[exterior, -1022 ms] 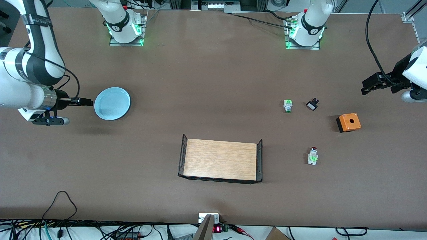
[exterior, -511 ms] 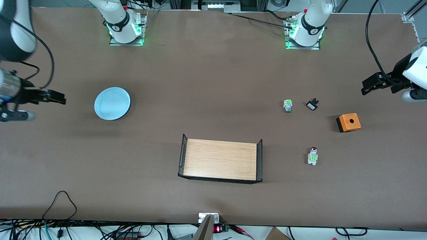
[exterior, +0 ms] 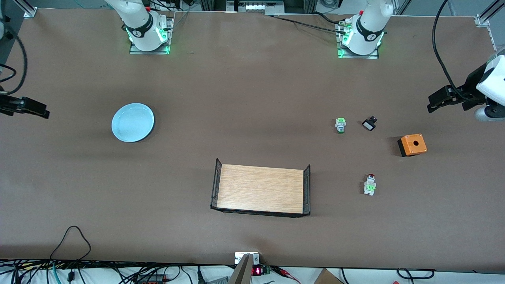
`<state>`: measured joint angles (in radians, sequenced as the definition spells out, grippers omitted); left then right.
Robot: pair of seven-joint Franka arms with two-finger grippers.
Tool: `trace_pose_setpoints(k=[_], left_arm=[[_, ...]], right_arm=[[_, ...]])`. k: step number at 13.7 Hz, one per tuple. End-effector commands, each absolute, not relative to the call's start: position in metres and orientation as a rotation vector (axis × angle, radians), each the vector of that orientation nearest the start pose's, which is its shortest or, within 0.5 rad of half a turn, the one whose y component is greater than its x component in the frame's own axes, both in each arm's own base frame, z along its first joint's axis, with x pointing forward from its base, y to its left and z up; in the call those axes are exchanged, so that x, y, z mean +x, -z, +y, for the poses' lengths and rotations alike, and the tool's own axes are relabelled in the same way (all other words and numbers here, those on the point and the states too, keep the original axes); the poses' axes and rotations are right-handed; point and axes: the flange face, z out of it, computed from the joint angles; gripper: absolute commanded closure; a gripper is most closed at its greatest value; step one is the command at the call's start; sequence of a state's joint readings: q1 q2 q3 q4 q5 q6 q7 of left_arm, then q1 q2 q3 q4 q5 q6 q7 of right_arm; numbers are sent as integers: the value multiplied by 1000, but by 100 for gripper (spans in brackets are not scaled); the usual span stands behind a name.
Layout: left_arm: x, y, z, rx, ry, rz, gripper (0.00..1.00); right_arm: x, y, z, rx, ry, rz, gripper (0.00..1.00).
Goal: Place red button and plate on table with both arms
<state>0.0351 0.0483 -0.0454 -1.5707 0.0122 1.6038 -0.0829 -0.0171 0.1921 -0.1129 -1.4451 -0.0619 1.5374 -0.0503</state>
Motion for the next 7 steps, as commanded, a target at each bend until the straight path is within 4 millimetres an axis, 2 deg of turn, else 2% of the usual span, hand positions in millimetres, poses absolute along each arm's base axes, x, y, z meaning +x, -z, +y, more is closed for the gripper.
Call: trace_pose_setpoints(k=[1, 5, 7], left_arm=[[574, -604, -4, -3132, -21, -113, 0], [574, -604, -4, -3132, -21, -113, 0], [574, -604, -5, -3132, -21, -110, 0]], right_arm=[[593, -571, -67, -3207, -197, 106, 0], [553, -562, -63, -3189, -52, 103, 0], [552, -564, -60, -3189, -64, 106, 0]])
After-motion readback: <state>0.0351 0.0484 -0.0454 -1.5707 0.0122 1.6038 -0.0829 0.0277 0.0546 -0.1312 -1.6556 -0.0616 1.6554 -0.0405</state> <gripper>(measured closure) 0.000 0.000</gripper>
